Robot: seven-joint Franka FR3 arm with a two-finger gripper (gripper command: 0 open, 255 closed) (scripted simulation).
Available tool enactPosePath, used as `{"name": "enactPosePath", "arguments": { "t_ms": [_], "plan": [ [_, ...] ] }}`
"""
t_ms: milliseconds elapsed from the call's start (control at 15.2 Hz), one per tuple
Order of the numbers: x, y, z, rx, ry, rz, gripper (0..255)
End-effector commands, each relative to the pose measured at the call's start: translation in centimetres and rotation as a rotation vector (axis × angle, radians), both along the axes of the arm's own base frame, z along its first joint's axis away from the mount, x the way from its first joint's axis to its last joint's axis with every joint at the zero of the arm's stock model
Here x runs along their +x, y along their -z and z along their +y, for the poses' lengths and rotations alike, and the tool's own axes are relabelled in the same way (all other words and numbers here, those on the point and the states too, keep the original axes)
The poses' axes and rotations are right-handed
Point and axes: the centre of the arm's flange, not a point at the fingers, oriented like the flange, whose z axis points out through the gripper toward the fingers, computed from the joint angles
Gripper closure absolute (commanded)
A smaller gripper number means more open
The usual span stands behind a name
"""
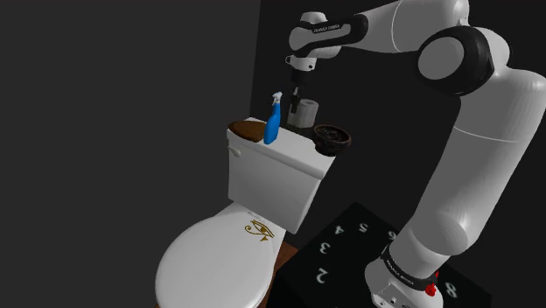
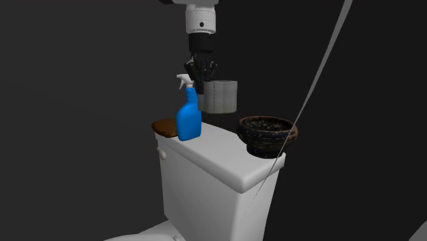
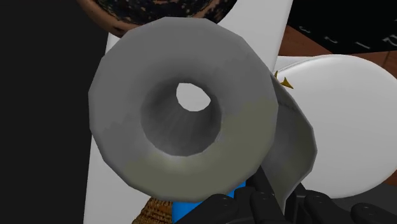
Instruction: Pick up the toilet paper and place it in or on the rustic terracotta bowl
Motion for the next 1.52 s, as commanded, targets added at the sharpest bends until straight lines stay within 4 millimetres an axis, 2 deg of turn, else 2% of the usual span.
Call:
{"name": "enactPosePath", "arguments": {
  "t_ms": [0, 330, 1122, 1188, 1452],
  "plan": [
    [0.0, -1.0, 0.0, 0.000, 0.000, 0.000, 255],
    [0.0, -3.6, 0.0, 0.000, 0.000, 0.000, 255],
    [-9.4, -5.3, -12.6, 0.000, 0.000, 0.000, 255],
    [-9.9, -5.4, -13.3, 0.000, 0.000, 0.000, 255],
    [-9.9, -3.3, -13.3, 0.000, 0.000, 0.000, 255]
  ]
}}
